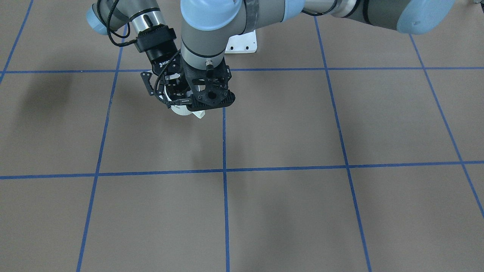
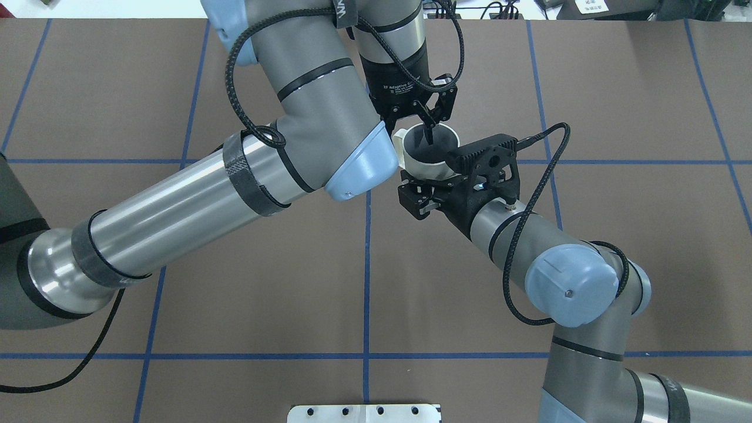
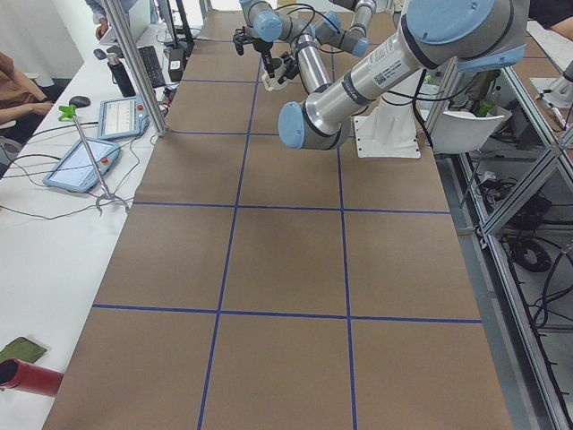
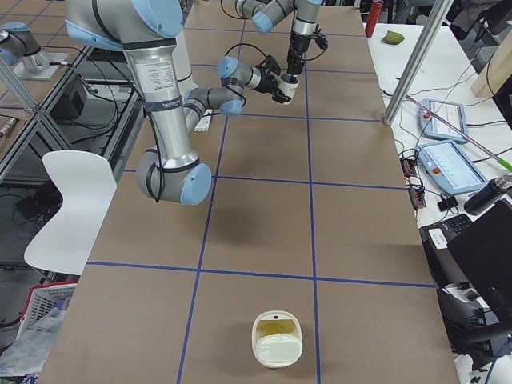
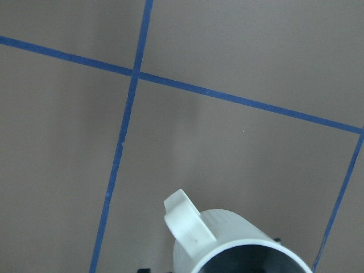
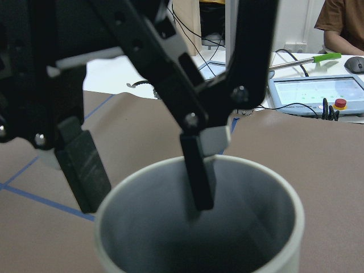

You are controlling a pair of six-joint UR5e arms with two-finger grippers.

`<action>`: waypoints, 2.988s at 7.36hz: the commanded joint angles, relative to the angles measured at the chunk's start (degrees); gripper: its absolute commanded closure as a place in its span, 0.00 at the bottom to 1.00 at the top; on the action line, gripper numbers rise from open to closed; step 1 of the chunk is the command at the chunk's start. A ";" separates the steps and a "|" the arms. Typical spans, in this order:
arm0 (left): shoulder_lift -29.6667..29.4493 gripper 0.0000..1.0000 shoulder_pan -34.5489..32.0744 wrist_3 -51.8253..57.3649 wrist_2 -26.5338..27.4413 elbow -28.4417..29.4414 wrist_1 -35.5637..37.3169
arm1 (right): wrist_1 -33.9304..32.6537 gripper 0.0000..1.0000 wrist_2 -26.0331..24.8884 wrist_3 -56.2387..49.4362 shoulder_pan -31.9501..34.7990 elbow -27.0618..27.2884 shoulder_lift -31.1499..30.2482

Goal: Left arm hands cup to right arm to dump lemon

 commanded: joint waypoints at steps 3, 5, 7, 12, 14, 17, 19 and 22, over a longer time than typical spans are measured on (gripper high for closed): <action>-0.09 0.51 0.23 0.00 -0.09 0.05 -0.07 | 0.00 1.00 0.00 0.00 0.10 -0.02 -0.08; 0.00 0.54 0.76 0.00 0.00 0.14 -0.07 | 0.09 1.00 0.00 0.00 0.19 -0.02 -0.08; 0.00 0.59 0.76 0.00 0.00 0.14 -0.07 | 0.09 1.00 -0.09 0.00 0.19 -0.02 -0.08; 0.09 0.61 0.76 0.00 0.00 0.05 -0.07 | 0.35 0.92 -0.09 0.35 0.28 -0.10 -0.17; 0.00 0.78 0.76 -0.43 -0.09 -0.03 0.02 | 0.36 0.68 -0.09 0.88 0.28 -0.10 -0.17; 0.00 1.00 0.85 -0.61 -0.09 -0.21 0.29 | 0.36 0.00 -0.26 0.88 0.28 -0.28 -0.17; 0.09 1.00 0.85 -0.62 -0.09 -0.21 0.37 | 0.27 0.00 -0.26 0.88 0.28 -0.28 -0.26; 0.17 1.00 0.85 -0.61 0.00 -0.12 0.46 | 0.18 0.00 -0.26 0.61 0.71 -0.28 -0.70</action>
